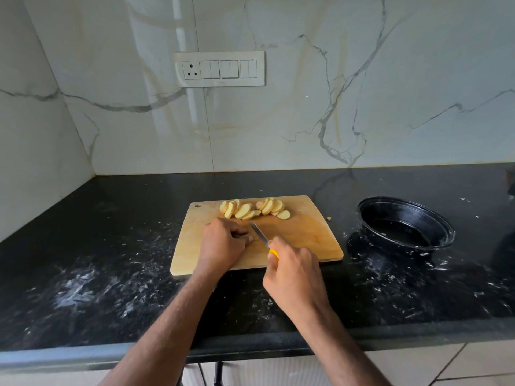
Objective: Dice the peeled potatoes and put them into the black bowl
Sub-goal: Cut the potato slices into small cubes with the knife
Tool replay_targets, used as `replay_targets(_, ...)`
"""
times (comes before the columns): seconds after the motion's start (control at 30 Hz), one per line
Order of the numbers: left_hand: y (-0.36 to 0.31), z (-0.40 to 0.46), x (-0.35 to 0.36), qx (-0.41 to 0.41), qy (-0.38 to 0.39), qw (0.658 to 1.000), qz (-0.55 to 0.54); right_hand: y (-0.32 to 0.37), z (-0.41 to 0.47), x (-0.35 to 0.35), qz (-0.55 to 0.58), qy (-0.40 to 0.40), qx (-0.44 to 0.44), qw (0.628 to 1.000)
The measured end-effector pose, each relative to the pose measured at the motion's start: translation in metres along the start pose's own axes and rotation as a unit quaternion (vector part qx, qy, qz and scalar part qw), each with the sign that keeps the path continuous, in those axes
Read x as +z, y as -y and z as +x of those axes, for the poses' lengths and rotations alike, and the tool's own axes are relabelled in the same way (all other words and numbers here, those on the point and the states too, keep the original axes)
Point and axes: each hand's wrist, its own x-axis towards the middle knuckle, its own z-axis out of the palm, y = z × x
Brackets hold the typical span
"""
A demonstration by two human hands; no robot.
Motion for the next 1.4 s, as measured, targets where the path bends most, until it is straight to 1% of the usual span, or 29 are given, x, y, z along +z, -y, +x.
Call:
replay_targets(0.27,0.003,0.002,0.002,0.018,-0.004,1.000,0.025,0.000,0.000,0.001,-0.002,0.016,-0.020,1.000)
replay_targets(0.57,0.003,0.005,0.004,0.011,0.002,1.000,0.029,0.000,0.007,0.001,0.003,0.069,-0.002,0.998)
replay_targets(0.77,0.004,0.006,0.002,0.017,0.012,1.000,0.021,0.006,0.010,0.004,-0.007,0.099,-0.011,0.995)
replay_targets(1.1,0.001,0.005,-0.002,0.006,0.026,1.000,0.017,0.002,-0.004,-0.001,0.001,0.089,0.002,0.996)
replay_targets(1.27,0.001,0.005,0.001,-0.005,0.024,1.000,0.015,-0.007,-0.014,-0.009,0.010,0.070,-0.010,0.997)
replay_targets(1.4,0.001,0.003,0.004,-0.013,0.012,1.000,0.009,-0.009,-0.017,-0.011,0.001,0.013,0.004,1.000)
